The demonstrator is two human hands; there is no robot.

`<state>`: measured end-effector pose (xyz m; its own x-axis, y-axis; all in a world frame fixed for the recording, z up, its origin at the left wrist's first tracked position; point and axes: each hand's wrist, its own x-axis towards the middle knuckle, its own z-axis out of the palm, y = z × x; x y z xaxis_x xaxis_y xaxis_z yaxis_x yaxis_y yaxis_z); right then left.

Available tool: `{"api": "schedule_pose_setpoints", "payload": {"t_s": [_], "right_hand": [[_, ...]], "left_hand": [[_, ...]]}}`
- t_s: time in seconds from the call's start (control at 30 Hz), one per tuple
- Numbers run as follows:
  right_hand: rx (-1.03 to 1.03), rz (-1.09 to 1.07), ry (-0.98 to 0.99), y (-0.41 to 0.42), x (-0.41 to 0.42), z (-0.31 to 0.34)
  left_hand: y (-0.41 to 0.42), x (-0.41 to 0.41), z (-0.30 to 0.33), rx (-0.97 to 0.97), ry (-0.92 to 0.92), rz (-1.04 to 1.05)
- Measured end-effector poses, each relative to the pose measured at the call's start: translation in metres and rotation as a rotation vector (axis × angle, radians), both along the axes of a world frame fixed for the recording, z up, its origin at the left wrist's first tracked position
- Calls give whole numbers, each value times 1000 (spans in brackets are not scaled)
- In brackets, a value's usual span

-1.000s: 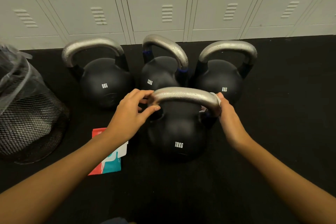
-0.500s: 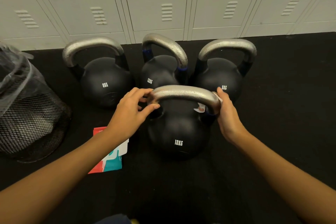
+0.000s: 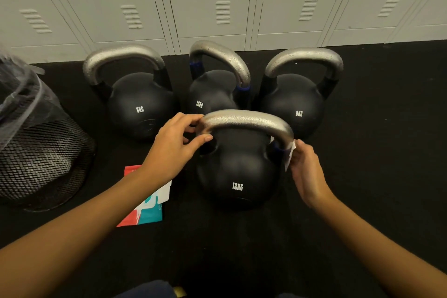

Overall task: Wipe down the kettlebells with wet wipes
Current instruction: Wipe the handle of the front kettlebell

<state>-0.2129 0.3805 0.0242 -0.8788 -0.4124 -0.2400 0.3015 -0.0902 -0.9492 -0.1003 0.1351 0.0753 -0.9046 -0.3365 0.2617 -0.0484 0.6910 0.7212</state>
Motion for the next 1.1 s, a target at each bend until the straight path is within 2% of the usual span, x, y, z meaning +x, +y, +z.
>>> {"api": "schedule_pose_setpoints", "payload": {"t_s": [0.2, 0.5, 0.77, 0.9, 1.1], "right_hand": [[149, -3, 286, 11, 28, -4], [327, -150, 528, -2, 28, 0], [423, -263, 560, -22, 25, -2], [465, -226, 543, -21, 26, -9], [305, -142, 446, 0, 27, -20]], "left_hand": [[0, 0, -1, -15, 3, 0], [1, 0, -1, -9, 3, 2], [1, 0, -1, -16, 9, 11], [2, 0, -1, -12, 13, 9], [1, 0, -1, -5, 7, 10]]}}
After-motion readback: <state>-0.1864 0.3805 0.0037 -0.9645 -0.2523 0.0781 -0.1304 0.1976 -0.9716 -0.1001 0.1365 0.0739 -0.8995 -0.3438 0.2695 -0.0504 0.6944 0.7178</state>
